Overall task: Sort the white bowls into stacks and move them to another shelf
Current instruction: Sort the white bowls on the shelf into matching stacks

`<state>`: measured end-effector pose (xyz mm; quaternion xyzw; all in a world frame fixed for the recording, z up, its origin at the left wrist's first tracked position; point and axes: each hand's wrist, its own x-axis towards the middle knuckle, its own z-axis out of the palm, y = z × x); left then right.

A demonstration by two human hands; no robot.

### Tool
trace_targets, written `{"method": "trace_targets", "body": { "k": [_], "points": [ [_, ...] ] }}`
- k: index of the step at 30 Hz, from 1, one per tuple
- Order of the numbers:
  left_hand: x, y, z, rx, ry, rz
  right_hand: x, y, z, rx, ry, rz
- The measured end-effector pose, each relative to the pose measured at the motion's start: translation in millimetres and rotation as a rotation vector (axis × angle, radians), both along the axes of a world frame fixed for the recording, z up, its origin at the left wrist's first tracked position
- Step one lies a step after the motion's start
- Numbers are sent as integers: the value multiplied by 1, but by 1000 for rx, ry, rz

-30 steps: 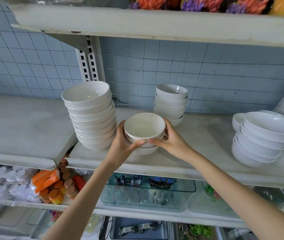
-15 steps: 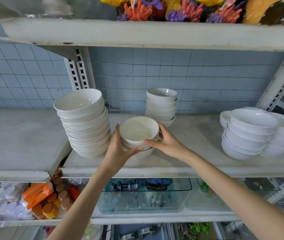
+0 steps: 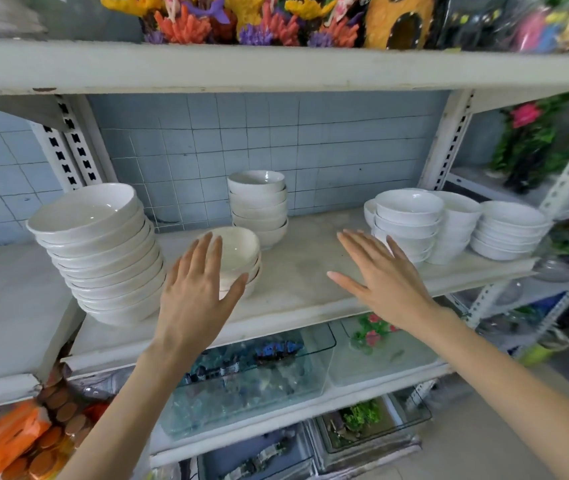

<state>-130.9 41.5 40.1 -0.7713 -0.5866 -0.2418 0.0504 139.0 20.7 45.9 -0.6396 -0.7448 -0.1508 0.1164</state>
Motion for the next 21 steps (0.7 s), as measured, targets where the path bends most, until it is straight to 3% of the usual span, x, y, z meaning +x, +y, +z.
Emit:
{"method": "trace_targets", "body": {
  "k": [5,12,21],
  "points": [
    [20,-8,5,-28,118,-10,43,-22,0,-24,-98,-129],
    [62,-16,12,-12,203,10,117,-43,9,20,-75,-192],
    [141,-8,34,9,15,46,243,-36,35,47,38,-191]
  ]
}}
